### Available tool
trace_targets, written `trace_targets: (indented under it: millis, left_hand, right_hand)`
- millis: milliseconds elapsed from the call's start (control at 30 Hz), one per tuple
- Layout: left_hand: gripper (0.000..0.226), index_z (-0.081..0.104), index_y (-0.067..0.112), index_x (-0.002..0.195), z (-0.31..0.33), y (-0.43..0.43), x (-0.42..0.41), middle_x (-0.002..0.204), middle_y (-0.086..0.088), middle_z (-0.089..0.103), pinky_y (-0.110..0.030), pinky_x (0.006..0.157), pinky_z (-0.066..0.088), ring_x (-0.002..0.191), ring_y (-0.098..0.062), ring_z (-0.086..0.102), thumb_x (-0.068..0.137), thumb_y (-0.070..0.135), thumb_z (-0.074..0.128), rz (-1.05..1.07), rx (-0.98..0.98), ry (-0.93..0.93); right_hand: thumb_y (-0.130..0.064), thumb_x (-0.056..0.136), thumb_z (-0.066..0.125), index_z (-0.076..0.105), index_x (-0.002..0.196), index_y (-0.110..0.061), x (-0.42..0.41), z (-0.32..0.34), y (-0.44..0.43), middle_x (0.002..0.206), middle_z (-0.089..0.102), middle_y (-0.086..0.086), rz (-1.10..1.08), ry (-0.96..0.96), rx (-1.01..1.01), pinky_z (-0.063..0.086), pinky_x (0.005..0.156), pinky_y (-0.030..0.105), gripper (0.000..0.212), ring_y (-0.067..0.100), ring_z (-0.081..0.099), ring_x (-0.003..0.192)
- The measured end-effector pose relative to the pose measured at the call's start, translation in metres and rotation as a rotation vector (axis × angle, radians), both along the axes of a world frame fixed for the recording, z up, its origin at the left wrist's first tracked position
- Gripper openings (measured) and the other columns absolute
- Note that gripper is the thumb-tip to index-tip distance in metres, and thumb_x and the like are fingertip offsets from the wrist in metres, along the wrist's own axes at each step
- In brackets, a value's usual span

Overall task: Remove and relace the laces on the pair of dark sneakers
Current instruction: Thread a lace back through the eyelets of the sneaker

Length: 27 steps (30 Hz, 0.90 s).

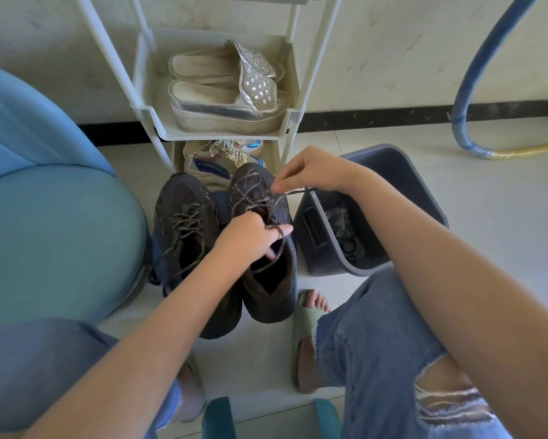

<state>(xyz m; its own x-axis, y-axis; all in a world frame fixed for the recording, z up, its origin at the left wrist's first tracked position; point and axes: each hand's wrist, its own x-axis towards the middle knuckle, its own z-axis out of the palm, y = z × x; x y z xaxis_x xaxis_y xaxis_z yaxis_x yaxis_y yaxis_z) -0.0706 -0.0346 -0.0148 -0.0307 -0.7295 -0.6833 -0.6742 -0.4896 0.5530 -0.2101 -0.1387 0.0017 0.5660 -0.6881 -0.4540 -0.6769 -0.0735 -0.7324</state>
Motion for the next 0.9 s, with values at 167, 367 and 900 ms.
trace_targets:
  millis: [167,367,900]
  left_hand:
    - [0.025,0.051,0.013,0.072,-0.015,0.009,0.0,0.056,-0.007,0.045,-0.027,0.062,0.034,0.057,-0.017,0.039,0.087,0.028,0.065,0.155,-0.146,0.121]
    - [0.007,0.062,0.012,0.093,-0.022,0.02,-0.003,0.074,-0.015,0.054,-0.037,0.068,0.039,0.066,-0.021,0.045,0.087,0.01,0.062,0.285,-0.202,0.279]
    - [0.041,0.051,0.007,0.135,-0.028,0.047,-0.04,0.129,-0.024,0.056,-0.05,0.105,0.038,0.123,-0.041,0.047,0.094,0.009,0.054,0.769,-0.162,0.431]
  right_hand:
    - [-0.019,0.087,0.069,0.076,0.099,-0.015,-0.005,-0.008,0.0,0.081,0.073,-0.01,0.107,0.057,0.063,0.042,0.066,0.01,0.015,-0.003,0.055,0.069]
    - [-0.019,0.089,0.066,0.073,0.094,-0.019,-0.001,-0.016,0.004,0.085,0.072,-0.003,0.239,0.164,0.114,0.048,0.079,0.023,0.009,0.004,0.061,0.072]
    - [-0.007,0.092,0.06,0.065,0.1,0.002,0.002,-0.021,-0.002,0.091,0.074,0.014,0.147,0.068,0.249,0.052,0.063,0.02,0.012,0.014,0.071,0.074]
